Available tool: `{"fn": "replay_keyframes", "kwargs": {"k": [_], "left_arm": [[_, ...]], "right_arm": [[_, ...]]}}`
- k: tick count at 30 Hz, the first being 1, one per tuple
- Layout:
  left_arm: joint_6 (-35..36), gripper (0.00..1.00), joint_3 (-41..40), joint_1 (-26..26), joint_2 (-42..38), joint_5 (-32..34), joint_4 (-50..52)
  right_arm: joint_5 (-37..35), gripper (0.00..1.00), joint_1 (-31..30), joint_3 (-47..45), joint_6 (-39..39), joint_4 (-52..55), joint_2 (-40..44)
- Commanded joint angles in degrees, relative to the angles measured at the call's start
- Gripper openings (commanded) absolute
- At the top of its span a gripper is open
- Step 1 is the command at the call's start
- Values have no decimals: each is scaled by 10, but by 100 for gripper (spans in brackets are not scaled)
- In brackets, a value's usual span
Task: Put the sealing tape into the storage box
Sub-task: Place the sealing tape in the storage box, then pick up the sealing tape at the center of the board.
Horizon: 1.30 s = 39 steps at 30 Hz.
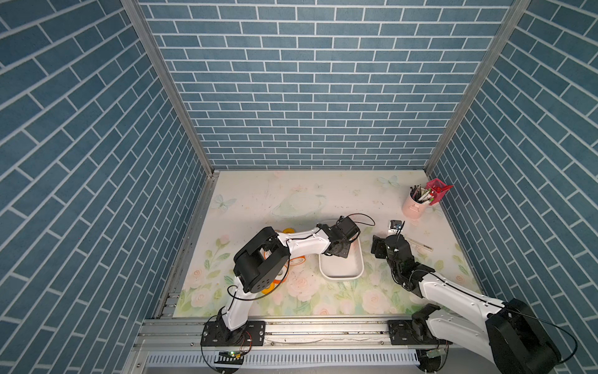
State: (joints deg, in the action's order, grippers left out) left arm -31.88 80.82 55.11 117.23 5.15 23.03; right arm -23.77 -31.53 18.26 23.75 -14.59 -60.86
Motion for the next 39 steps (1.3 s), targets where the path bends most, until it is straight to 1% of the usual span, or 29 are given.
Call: {"fn": "replay_keyframes", "kwargs": {"k": [1, 4, 6, 8, 10, 11, 12, 13, 15, 17, 19, 22, 24, 27, 30, 32, 36, 39], "left_arm": [[7, 0, 26, 1, 19, 16, 6], [8, 0, 38, 0, 30, 17, 13], [8, 1, 37, 1, 24, 16, 15], [4, 20, 26, 1, 3, 28, 14], [-2, 22, 15, 3, -23, 51, 20], [-3, 27, 9, 3, -39, 57, 20], [-3, 37, 5, 3, -52, 59, 21], [-4, 44, -1, 3, -72, 63, 22], [-3, 48, -9, 3, -110, 79, 31], [-2, 61, -19, 2, -153, 109, 51], [-1, 71, -33, -1, -202, 138, 73], [-4, 82, -78, -22, -294, 166, 97], [-8, 84, -115, -50, -360, 174, 110], [-10, 88, -175, -103, -458, 175, 123], [-5, 91, -223, -161, -539, 181, 140], [0, 93, -249, -199, -585, 187, 151], [5, 98, -288, -247, -655, 220, 155], [0, 100, -315, -265, -685, 258, 152]], "right_arm": [[-2, 78, 3, 12, 6, -4, -2], [-2, 78, 2, 11, 6, -3, -2], [-2, 78, 3, 12, 6, -3, -2], [-2, 78, 2, 12, 6, -3, -2], [-1, 78, 2, 12, 6, -3, -2], [-1, 78, 3, 12, 5, -3, -2], [0, 78, 2, 12, 5, -2, -2], [0, 78, 3, 13, 4, -2, 1], [0, 79, 3, 11, 3, -1, 8], [2, 79, 3, 14, -4, 7, 22], [8, 78, 2, 33, -5, 34, 40], [59, 78, 0, 77, -9, 72, 61], [104, 78, -7, 118, -13, 95, 53], [176, 78, -31, 187, -23, 122, 6], [265, 78, -61, 258, -43, 142, -69], [306, 78, -87, 309, -56, 158, -129], [340, 78, -148, 396, -91, 176, -231], [327, 80, -193, 478, -106, 217, -315]]}}
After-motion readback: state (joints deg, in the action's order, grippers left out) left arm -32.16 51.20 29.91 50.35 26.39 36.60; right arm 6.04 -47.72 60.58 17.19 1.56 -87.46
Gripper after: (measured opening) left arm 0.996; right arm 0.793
